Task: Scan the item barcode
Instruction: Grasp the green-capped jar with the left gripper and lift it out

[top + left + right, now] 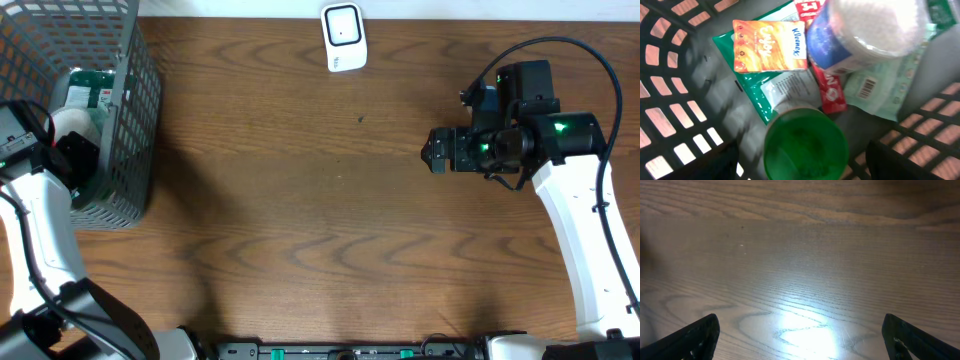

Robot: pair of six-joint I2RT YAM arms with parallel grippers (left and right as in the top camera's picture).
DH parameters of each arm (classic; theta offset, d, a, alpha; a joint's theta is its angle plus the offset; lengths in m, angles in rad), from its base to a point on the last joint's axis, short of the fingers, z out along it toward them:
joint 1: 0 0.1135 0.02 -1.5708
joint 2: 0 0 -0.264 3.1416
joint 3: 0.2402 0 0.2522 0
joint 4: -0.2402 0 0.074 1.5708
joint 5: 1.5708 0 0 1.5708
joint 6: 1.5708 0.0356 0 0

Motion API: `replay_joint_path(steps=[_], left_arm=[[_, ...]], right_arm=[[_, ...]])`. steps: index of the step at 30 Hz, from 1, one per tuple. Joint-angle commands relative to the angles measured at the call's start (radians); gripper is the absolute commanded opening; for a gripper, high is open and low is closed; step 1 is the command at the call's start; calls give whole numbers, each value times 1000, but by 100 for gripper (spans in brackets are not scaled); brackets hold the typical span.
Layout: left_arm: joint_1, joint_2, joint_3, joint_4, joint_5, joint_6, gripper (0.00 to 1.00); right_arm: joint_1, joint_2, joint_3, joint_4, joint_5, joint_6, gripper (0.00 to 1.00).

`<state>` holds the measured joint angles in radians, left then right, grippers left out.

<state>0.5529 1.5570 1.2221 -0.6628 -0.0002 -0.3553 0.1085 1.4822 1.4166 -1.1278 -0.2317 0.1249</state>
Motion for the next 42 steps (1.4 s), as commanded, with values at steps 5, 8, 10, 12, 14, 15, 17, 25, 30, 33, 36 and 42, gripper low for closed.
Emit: replay_joint_path(steps=[5,8,10,12,14,15,17,25,30,33,36,42], left_arm=[[-34,122,-14,22,-33,-9,82],[-46,138,-14,16,-35,-5,82],[-47,138,-14,7,-35,-2,82],[-47,137,-14,-13,-36,-2,82],[-47,137,-14,-49,-43,-2,82],[-47,137,-14,-62,-45,-2,82],[-47,137,-14,-67,-47,-2,82],[-46,126,7,-55,-47,-1,68],[-41,80,75,-62,-50,3,61],[-41,45,134,-84,-77,11,61],[-41,24,237,-143,-81,40,60],[-43,23,537,-331,-84,76,59]], right_arm=[[-3,5,3,2,-6,2,99],[-3,5,3,2,-6,2,99],[-3,5,3,2,-6,2,99],[-3,5,3,2,-6,2,99],[-3,5,3,3,-6,2,99],[-3,5,3,3,-6,2,99],[-3,5,3,3,-6,2,99],[-3,5,3,1,-6,2,99],[-3,5,3,2,-6,2,99],[-3,5,3,2,-6,2,99],[-3,5,3,2,-6,2,99],[-3,5,3,10,-6,2,99]])
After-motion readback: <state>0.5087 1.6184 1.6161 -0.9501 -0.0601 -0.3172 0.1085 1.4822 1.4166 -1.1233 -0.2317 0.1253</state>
